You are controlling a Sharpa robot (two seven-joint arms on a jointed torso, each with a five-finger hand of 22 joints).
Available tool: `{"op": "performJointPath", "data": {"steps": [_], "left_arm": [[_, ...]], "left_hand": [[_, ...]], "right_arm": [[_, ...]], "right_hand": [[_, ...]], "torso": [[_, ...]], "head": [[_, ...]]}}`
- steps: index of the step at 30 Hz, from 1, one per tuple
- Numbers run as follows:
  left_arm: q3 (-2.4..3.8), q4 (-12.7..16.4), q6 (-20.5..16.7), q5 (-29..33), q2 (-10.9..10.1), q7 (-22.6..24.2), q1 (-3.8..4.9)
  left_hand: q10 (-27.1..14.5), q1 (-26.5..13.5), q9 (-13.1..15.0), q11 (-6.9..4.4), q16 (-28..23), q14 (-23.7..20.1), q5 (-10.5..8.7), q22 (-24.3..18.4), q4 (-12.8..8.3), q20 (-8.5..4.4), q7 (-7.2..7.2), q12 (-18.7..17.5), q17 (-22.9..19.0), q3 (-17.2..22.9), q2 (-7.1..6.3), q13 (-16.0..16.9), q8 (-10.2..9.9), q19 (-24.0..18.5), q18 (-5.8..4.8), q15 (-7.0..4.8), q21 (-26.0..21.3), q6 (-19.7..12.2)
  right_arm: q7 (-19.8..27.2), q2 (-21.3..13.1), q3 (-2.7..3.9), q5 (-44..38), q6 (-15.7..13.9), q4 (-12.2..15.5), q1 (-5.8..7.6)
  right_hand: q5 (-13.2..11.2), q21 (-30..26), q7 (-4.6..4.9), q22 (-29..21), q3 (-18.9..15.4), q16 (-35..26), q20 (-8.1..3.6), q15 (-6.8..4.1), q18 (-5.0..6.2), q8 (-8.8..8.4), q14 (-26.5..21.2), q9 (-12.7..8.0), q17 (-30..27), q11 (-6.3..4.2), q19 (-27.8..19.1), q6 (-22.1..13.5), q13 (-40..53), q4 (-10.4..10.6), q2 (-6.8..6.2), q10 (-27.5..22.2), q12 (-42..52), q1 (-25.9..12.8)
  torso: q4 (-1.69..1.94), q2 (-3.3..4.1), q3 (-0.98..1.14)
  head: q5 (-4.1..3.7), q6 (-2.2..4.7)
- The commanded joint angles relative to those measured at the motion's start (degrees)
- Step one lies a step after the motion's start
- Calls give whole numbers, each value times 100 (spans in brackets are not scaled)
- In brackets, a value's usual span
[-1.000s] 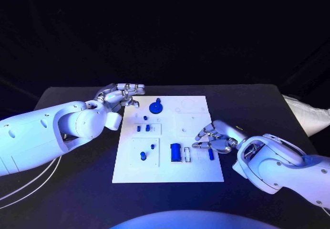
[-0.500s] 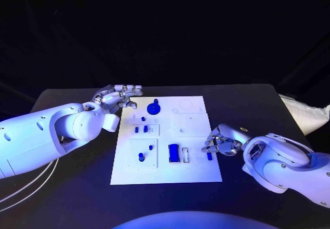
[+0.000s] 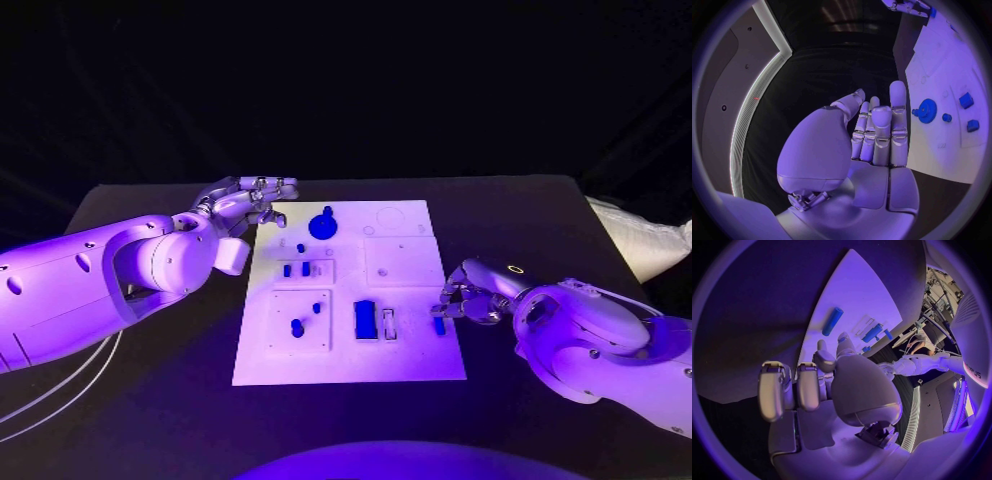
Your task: Assemble the parts on the task board
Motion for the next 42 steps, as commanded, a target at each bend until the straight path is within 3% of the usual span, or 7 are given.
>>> {"op": "performJointPath", "data": {"steps": [1, 10, 23, 27, 32, 36, 42], "left_arm": [[4, 8, 113, -16, 5, 21, 3], [4, 6, 122, -16, 4, 6, 3], [3, -4, 132, -16, 1, -7, 2], [3, -6, 136, -16, 0, -12, 2], [3, -6, 141, -16, -6, -20, 2], [3, -8, 145, -16, -6, -24, 1], [3, -11, 156, -16, -2, -35, 1]], "left_hand": [[-44, -61, -1, -8, -14, -44, -11, -9, 3, 22, 9, 9, -6, -34, 5, -1, 36, -28, 66, -7, -24, -35], [-44, -61, -1, -8, -14, -44, -11, -9, 3, 22, 9, 9, -6, -34, 5, -1, 36, -28, 66, -7, -24, -35], [-44, -61, -1, -8, -14, -44, -11, -9, 3, 22, 9, 9, -6, -34, 5, -1, 36, -28, 66, -7, -24, -35], [-44, -61, -1, -8, -14, -44, -11, -9, 3, 22, 9, 9, -6, -34, 5, -1, 36, -28, 66, -7, -24, -35], [-44, -61, -1, -8, -14, -44, -11, -9, 3, 22, 9, 9, -6, -34, 5, -1, 36, -28, 66, -7, -24, -35], [-44, -61, -1, -8, -14, -44, -11, -9, 3, 22, 9, 9, -6, -34, 5, -1, 36, -28, 66, -7, -24, -35], [-67, -61, -2, -5, -14, -52, -11, -13, 1, 25, 12, 24, -22, -55, 12, -1, 41, -26, 66, -4, -34, -49]], "right_arm": [[-133, 14, -2, -248, 151, 4, -16], [-144, 68, -6, -238, 562, -40, -70], [-190, 164, -9, -507, 836, -129, -103], [-187, 224, -11, -517, 967, -150, -137], [-182, 273, -11, -577, 1184, -158, -180], [-180, 305, -12, -711, 1368, -167, -195], [-184, 367, -12, -860, 1473, -190, -202]], "right_hand": [[4, 2, -1, 149, -1, 35, -42, -29, -43, 23, 334, 14, 189, -22, 20, 66, 16, 46, 4, 15, 45, -54], [-28, 19, -21, 181, -16, 55, -53, -42, -50, 44, 342, 46, 218, -39, 40, 115, 46, 73, -18, 42, 77, -51], [-40, 25, -36, 192, 11, 62, -67, -56, -52, 52, 346, 78, 230, -54, 46, 138, 61, 54, -6, 58, 89, 32], [-54, 29, -58, 203, 109, 70, -87, -78, -55, 51, 349, 120, 245, -78, 53, 150, 75, -94, 12, 66, 90, 315], [-412, 43, -89, 236, 370, 87, -119, -110, -62, 47, 353, 173, 278, -111, 69, 176, 91, -395, 95, 68, 79, 827], [-447, 43, -94, 241, 562, 83, -133, -117, -64, 28, 351, 199, 283, -121, 69, 190, 77, -591, 109, 51, 34, 1102], [-406, 37, -93, 237, 696, 80, -134, -117, -63, 5, 349, 214, 287, -121, 65, 202, 69, -672, 127, 46, 5, 1187]], "torso": [[5, 2, 0], [11, 3, -2], [14, 2, -3], [18, 2, -6], [12, 2, -7], [15, -2, -11], [18, -5, -9]], "head": [[-1, -7], [2, -32], [2, -56], [3, -67], [11, -79], [6, -90], [1, -97]]}}
